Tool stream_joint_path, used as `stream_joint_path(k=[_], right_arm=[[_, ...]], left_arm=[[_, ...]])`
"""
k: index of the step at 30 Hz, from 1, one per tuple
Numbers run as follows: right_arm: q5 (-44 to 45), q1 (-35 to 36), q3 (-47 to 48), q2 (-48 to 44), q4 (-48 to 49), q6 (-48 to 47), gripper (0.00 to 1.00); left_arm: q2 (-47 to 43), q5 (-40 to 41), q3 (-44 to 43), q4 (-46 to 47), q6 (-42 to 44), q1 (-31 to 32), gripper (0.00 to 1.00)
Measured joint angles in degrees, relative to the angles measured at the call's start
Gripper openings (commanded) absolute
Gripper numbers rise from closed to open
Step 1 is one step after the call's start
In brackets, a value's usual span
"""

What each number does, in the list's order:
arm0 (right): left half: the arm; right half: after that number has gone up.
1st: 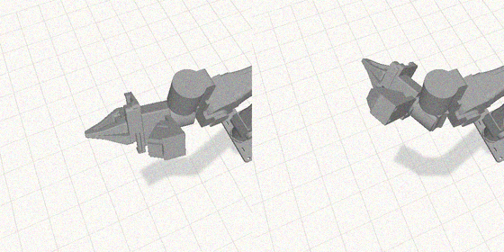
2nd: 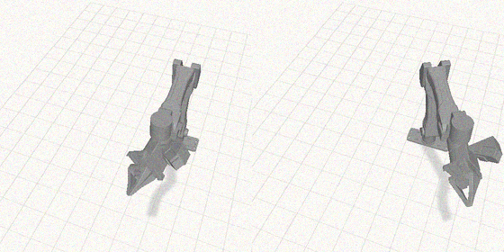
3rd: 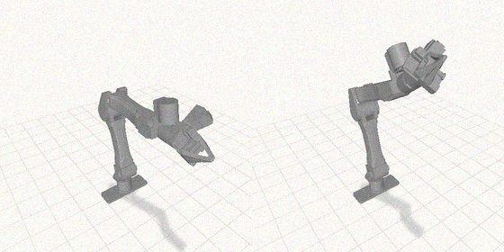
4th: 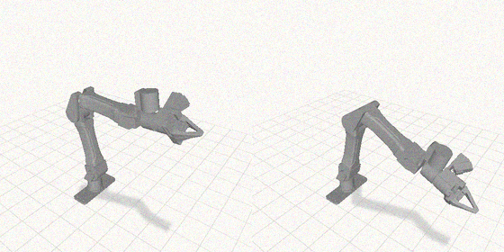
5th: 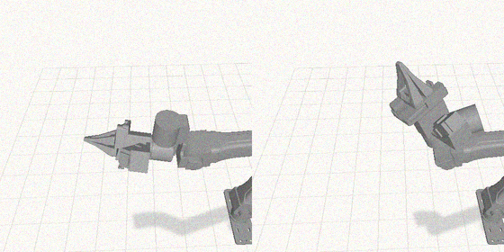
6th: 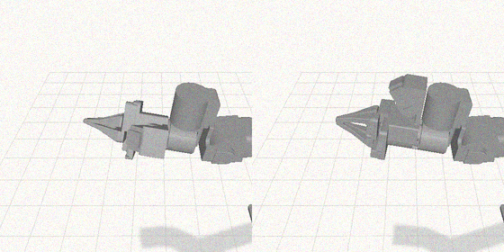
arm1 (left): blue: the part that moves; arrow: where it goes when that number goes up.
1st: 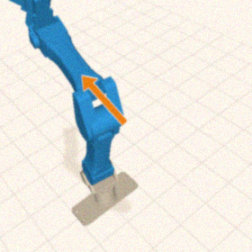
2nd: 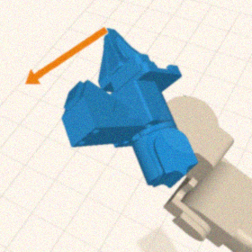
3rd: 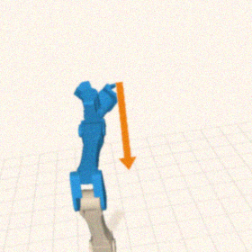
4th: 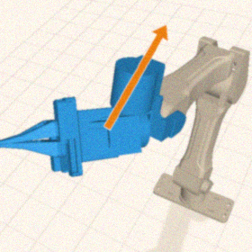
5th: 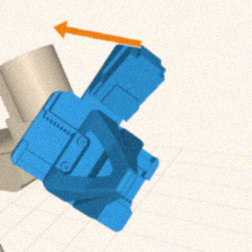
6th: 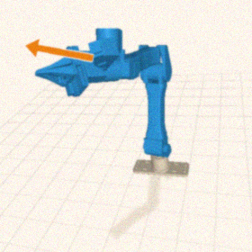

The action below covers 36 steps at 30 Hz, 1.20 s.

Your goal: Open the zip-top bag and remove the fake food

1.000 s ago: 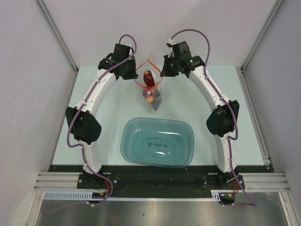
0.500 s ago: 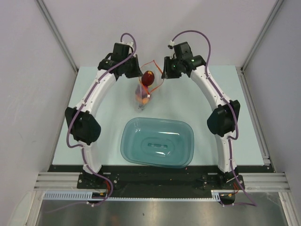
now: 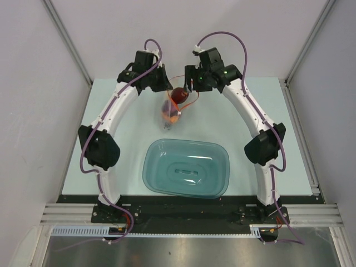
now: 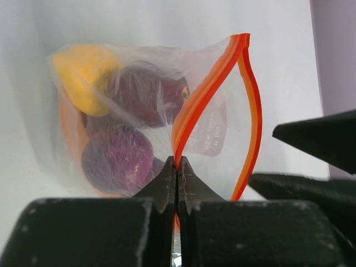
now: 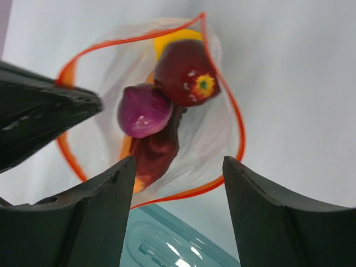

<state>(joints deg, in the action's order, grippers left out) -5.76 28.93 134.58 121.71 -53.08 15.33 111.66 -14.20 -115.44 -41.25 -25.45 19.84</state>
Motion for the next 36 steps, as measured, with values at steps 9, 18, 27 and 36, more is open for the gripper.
stream_joint_path(k=[9, 18, 27, 36], right_arm=[[-1.86, 1.88, -0.57, -1.27, 4.76, 4.42, 0.54], [-3.82, 1.01, -4.31, 1.64, 8.74, 9.92, 0.65], [-5.31, -0.48, -7.41, 4.59, 11.54, 12.94, 0.84], [-5.7, -1.01, -8.48, 5.53, 14.23, 17.25, 0.9]], left_arm=[[0.0, -0.87, 0.37, 0.33, -1.05, 0.0, 0.0], [0.0, -1.09, 1.44, 1.31, -1.79, 0.0, 0.0], [0.0, -1.53, 1.44, 2.12, -3.13, 0.02, 0.0], [0.0, -1.66, 1.44, 2.84, -4.17, 0.94, 0.0]])
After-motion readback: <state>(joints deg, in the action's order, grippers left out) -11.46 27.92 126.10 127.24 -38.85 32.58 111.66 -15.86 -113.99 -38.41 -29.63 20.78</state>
